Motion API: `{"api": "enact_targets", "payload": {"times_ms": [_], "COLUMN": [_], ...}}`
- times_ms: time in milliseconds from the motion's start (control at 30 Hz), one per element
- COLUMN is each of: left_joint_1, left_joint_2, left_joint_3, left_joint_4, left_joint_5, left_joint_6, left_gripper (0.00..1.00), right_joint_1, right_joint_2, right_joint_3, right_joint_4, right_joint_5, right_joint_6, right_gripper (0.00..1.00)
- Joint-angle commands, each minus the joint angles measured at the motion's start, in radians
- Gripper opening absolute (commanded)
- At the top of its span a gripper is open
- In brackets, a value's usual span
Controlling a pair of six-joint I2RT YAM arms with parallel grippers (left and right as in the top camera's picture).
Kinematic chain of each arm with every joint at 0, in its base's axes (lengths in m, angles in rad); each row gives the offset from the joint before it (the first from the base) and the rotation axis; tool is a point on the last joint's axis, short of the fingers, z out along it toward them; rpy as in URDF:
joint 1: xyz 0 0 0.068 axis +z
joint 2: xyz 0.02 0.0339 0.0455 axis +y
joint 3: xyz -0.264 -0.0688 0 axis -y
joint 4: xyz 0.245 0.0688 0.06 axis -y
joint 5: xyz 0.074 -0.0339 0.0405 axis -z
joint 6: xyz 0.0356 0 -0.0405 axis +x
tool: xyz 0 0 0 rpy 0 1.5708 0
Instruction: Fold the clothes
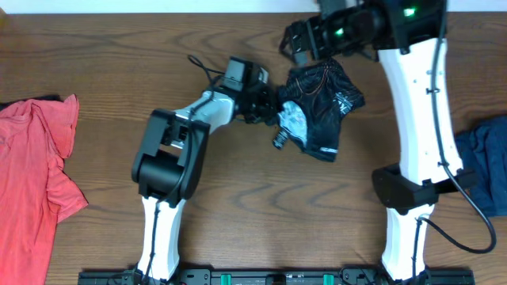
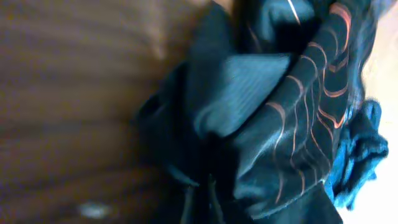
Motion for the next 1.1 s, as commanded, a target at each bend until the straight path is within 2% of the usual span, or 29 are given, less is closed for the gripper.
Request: {"api": "enact_targets", "payload": {"times_ms": [0,133,333,700,900,1067], "left_joint_1": [-0.043,-0.091,-0.190,-0.383,-0.388,-0.375], "left_joint_2": [0.056,0.056,0.056,0.056,0.026,-0.074], "left_joint_3": [-0.018,-0.018,-0.018,-0.017,-0.013,-0.013], "left_joint_4": [-0.022,-0.023,-0.018,0.098,0.100,0.071], "left_joint_5": [0.031,0.086,0.089,0.089,0.090,0.095], "left_joint_6": [-0.007,-0.009,-0.042,-0.105,-0.097,-0.035], "left_gripper": [0.10,0.06,0.06,0.07,0.06,0.07], "right_joint_1": [-0.070,-0.161,-0.278,-0.341,-0.360,-0.390], "right_joint_2": [-0.073,-0.086,-0.085,-0.085,-0.085,-0.085], "right_joint_3": [0.002,0.002,0.001,0.001,0.001,0.001], "right_joint_4": [0.020,0.042,0.047,0.038,0.020,0.012], "right_joint_5": [0.028,0.018,-0.040,-0.049,-0.051,-0.100], "right_joint_6": [0.051,0.091,0.093,0.093,0.106,0.109], "right_gripper": [0.99,0.99,0.99,0.99,0.99,0.99]}}
